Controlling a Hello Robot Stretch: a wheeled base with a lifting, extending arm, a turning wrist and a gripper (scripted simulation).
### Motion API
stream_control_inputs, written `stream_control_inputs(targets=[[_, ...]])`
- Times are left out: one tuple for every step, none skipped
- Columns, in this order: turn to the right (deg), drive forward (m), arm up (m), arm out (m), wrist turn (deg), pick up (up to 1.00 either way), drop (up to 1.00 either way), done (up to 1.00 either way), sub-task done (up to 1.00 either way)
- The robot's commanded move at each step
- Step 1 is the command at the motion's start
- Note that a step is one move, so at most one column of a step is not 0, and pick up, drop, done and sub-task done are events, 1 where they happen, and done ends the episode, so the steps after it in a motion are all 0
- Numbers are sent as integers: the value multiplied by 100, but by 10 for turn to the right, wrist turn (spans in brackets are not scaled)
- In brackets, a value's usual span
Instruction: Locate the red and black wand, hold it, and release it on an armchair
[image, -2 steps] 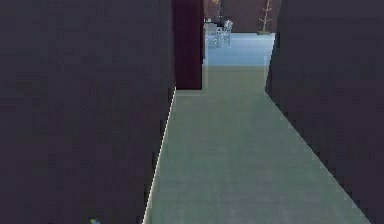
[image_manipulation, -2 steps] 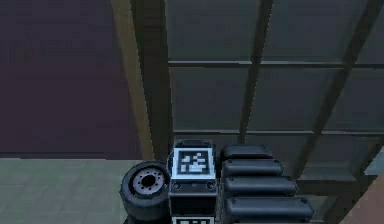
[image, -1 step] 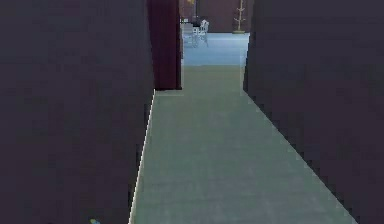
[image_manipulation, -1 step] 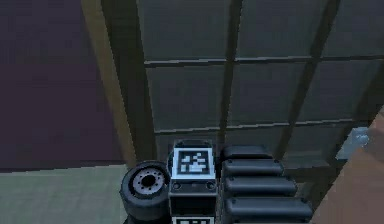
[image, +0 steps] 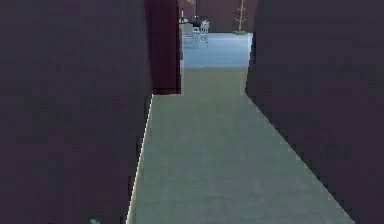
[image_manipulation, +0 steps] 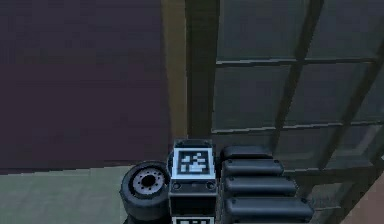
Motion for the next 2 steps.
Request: stream_control_inputs(targets=[[60, 0, 0, 0, 0, 0, 0, 0, 0], [0, 100, 0, 0, 0, 0, 0, 0, 0]])
